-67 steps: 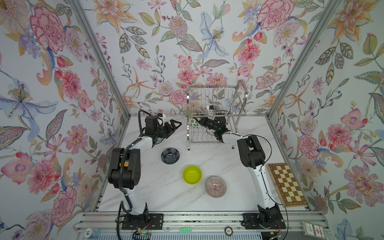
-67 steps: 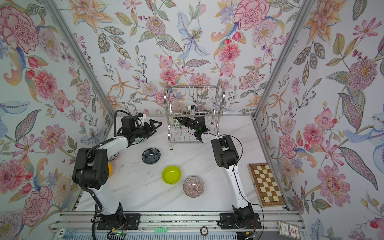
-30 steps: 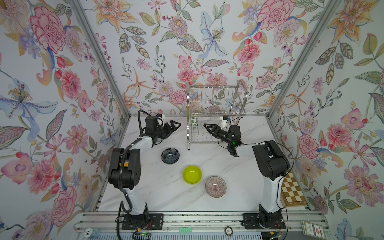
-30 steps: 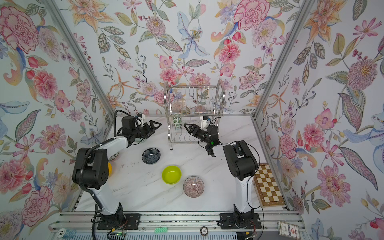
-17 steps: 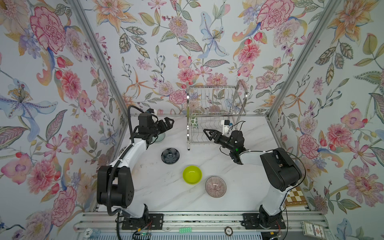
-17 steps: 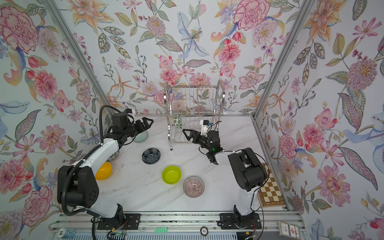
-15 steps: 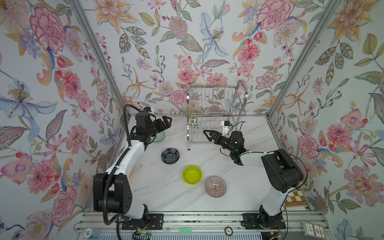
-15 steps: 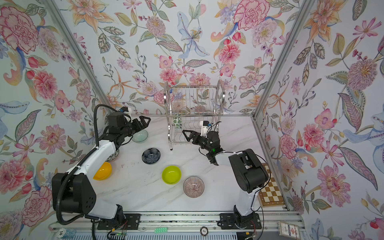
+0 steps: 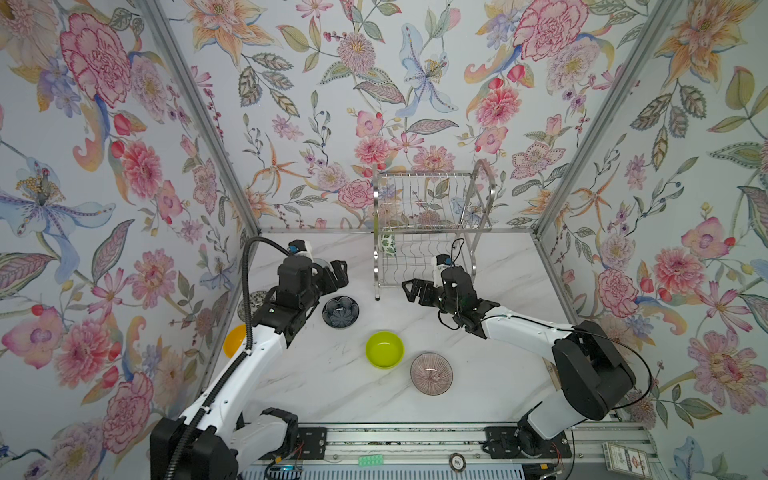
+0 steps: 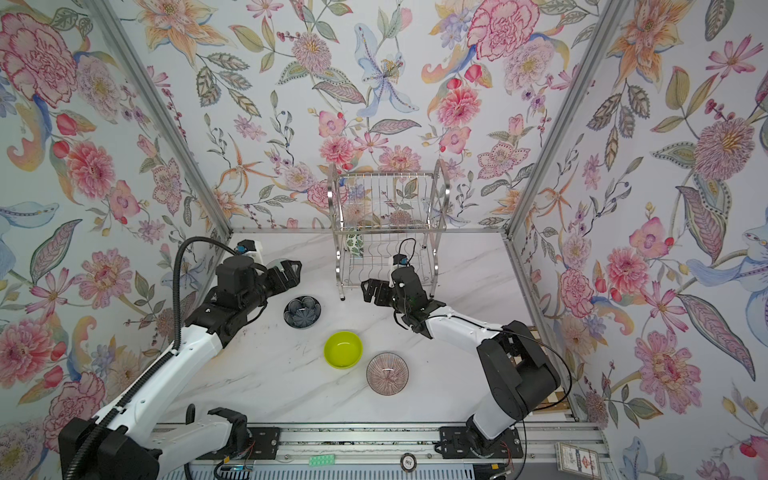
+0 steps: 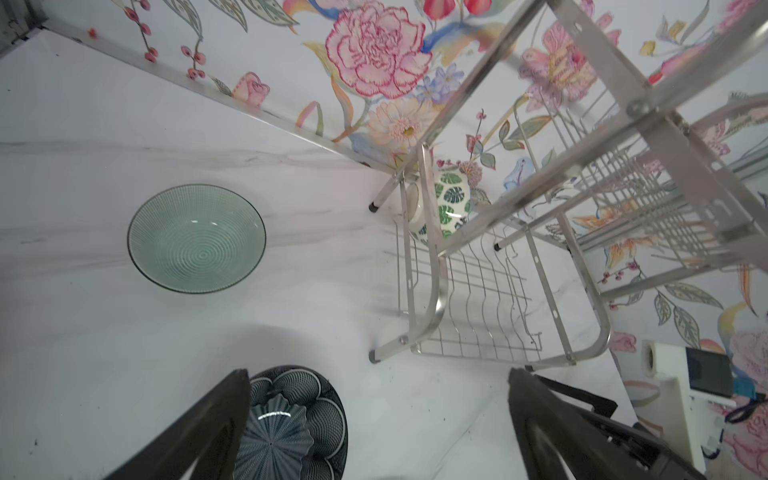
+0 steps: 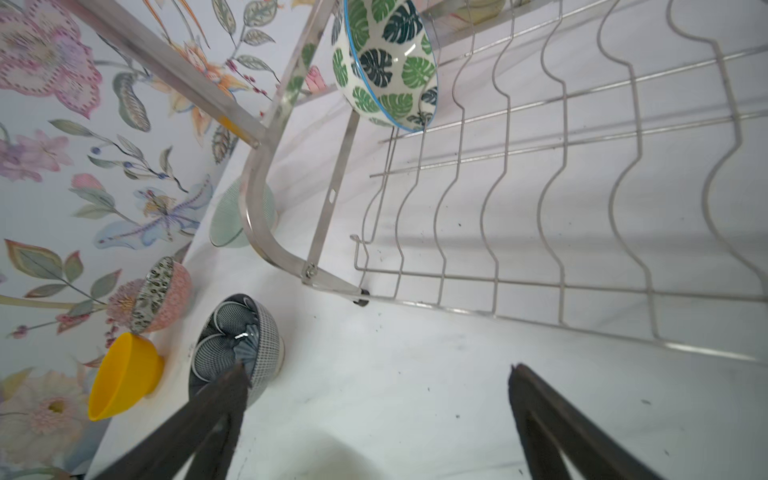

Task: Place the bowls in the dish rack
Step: 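Withdraw the right gripper toward the lime-green bowl while the left arm moves, then lower the right gripper onto the lime-green bowl rim and close it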

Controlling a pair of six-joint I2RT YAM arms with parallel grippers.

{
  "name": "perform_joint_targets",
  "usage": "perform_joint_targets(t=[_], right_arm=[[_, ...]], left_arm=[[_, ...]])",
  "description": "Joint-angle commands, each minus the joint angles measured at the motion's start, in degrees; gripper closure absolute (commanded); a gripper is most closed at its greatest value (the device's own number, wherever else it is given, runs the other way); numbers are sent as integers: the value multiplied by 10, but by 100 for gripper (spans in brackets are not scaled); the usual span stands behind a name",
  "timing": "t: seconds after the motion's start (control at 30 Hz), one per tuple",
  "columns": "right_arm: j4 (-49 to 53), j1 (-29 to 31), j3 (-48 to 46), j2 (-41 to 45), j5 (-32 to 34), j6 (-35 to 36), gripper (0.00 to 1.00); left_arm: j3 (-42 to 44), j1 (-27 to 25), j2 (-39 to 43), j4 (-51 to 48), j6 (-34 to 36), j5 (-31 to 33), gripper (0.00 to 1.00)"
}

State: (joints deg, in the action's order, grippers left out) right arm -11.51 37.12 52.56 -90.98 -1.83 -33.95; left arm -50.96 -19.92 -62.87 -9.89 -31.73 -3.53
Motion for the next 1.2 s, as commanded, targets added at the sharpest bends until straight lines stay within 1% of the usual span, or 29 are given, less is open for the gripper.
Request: perform_joint_targets(t=[0.0,0.13,0.17,0.27,0.3,0.4,0.5,0.6,0.7,0.77,0.87,1.0,1.1,1.17], right_arm=[[136,20,15,20,39,41,1],[165,37,11,12,2,29,1],[174,45,13,8,4,29,4],[194,73,16,6,21,29,7],[198,83,16,6,25,28,10],[214,102,20,4,26,24,14],[230,116,32,-8,23,25,24],[239,126,43,-26,18,24,35],[245,133,56,-50,20,26,37],[249,135,68,-69,18,29,41],[261,138,86,-93,25,35,50],[273,138,99,-107,41,48,54],[284,139,111,-116,40,56,59],[291,142,119,-119,40,59,60]], left_arm=[[45,-41,47,-2,6,89,1],[92,-65,73,2,-2,114,1],[101,-71,77,1,-1,118,1],[126,-93,82,11,-9,115,1],[133,-101,83,14,-11,114,1],[155,-128,83,21,-17,126,1],[175,-147,81,34,-17,147,1],[184,-157,80,42,-21,156,1],[189,-165,84,46,-17,167,1],[193,-168,88,47,-13,172,1],[197,-169,92,45,-8,176,1],[198,-169,99,38,-2,184,1],[197,-169,100,32,5,192,1],[197,-169,100,30,7,191,1]])
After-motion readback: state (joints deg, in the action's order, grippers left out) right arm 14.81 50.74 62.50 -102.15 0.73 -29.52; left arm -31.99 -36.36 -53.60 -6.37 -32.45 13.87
